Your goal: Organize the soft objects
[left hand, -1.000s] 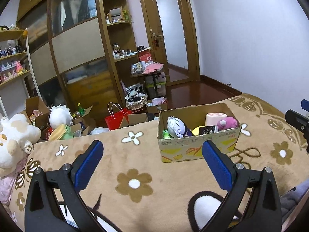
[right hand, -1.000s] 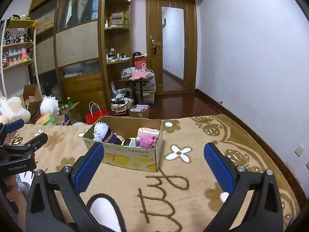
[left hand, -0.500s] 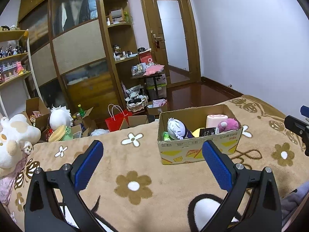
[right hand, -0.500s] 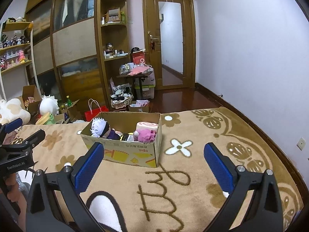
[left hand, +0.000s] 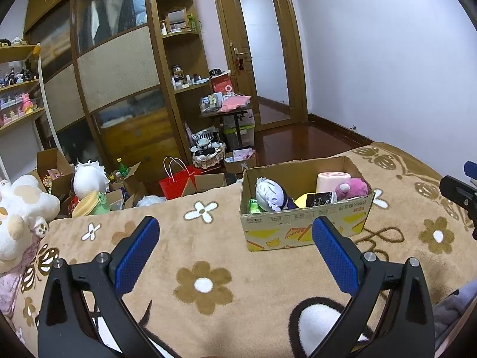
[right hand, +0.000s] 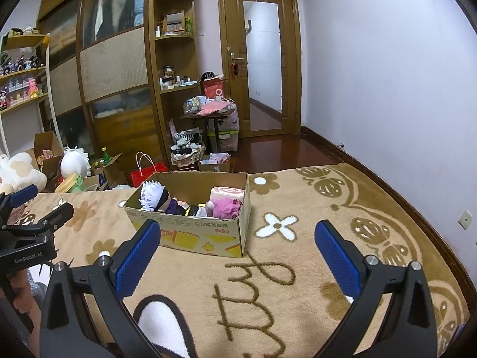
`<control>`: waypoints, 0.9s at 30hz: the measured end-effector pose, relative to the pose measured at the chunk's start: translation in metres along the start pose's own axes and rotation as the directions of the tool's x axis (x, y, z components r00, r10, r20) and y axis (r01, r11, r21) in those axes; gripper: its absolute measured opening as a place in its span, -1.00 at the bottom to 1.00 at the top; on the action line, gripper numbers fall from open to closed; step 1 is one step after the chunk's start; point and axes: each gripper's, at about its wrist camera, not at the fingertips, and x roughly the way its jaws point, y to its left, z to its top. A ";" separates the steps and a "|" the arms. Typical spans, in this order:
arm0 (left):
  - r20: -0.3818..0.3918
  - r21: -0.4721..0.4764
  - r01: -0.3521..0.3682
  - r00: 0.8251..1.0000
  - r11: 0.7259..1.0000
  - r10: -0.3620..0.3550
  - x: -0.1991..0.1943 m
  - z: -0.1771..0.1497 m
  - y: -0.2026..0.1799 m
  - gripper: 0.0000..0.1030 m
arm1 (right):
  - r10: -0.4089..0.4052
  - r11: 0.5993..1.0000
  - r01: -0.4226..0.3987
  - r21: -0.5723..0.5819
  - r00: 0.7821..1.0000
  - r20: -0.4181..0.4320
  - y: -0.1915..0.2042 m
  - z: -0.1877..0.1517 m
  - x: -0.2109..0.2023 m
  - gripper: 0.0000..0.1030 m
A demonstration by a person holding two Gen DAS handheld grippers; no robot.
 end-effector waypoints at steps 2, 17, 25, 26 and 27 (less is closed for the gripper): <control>0.001 0.001 0.001 1.000 1.000 -0.001 0.001 0.000 0.000 0.97 | 0.000 1.000 0.000 -0.001 1.000 0.001 -0.001 0.000 0.000 1.00; 0.006 0.006 -0.007 1.000 1.000 0.007 0.000 -0.003 -0.003 0.97 | 0.001 1.000 -0.001 -0.009 1.000 -0.004 0.000 -0.002 0.001 1.00; 0.008 0.009 -0.010 1.000 1.000 0.010 0.001 -0.004 -0.003 0.97 | -0.001 1.000 0.001 -0.009 1.000 -0.004 -0.002 -0.001 0.003 1.00; 0.007 0.009 -0.008 1.000 1.000 0.008 0.001 -0.005 -0.003 0.97 | 0.000 1.000 0.000 -0.009 1.000 -0.005 -0.002 -0.001 0.003 1.00; 0.007 0.008 -0.008 1.000 1.000 0.008 0.001 -0.005 -0.003 0.97 | 0.000 1.000 0.000 -0.008 1.000 -0.005 -0.002 -0.002 0.003 1.00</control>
